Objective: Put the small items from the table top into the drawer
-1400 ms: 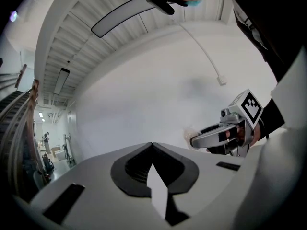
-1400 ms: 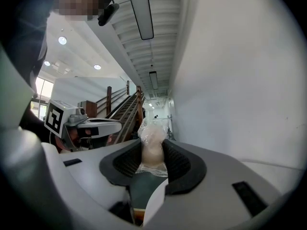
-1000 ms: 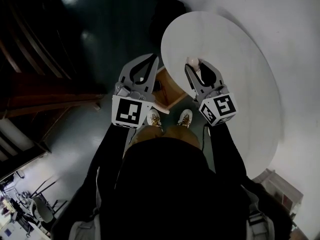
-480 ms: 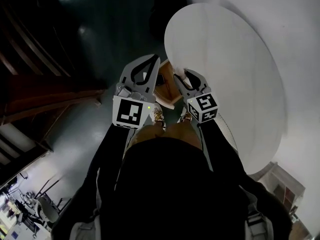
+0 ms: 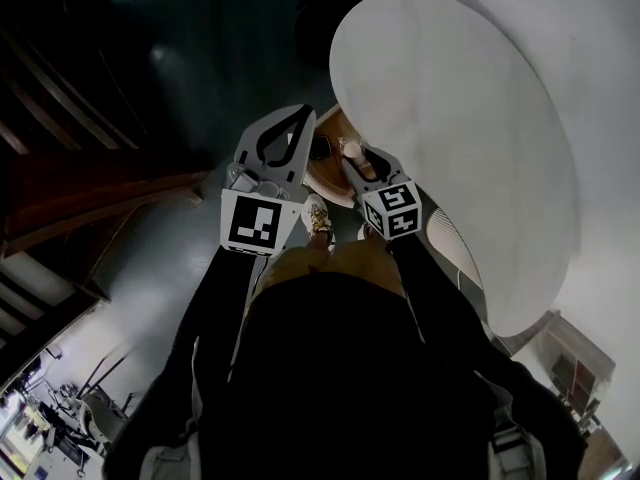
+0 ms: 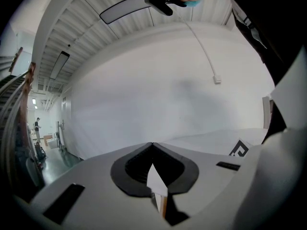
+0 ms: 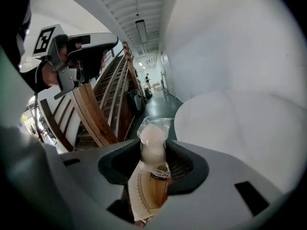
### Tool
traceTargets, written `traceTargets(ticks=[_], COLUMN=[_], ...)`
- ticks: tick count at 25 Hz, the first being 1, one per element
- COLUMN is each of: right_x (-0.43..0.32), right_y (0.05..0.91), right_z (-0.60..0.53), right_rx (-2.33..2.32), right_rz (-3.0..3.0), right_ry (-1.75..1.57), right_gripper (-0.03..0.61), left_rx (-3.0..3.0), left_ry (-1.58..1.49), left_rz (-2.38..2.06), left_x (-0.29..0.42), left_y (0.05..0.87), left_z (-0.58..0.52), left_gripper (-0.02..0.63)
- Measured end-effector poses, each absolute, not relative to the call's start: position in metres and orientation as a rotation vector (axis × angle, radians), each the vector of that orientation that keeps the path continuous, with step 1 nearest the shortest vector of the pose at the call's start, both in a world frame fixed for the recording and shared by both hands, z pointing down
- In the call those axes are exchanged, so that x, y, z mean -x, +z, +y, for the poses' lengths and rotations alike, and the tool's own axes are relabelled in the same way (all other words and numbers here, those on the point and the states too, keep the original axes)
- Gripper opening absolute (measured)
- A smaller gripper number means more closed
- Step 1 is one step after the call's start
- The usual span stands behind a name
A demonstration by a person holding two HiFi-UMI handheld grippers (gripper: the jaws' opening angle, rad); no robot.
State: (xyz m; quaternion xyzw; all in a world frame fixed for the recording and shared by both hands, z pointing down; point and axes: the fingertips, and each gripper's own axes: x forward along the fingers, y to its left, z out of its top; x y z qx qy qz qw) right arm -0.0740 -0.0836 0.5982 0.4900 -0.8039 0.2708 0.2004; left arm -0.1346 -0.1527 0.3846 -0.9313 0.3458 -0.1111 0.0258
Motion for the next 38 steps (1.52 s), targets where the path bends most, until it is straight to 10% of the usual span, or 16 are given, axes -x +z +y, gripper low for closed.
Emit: traceTargets(ticks=[38], right_x=[0.053], right_y=[0.585], right_z=[-0.077], right_rx=[-1.459], right_rz=[-2.225], right_ry=[0.672], right_gripper=[0.264], left_rx=[2.880], left_ry=[-0.322], left_rz=[1.045], left_x=[0.129], left_y=[0.381], left_z=[-0.147], left_gripper=[0.014])
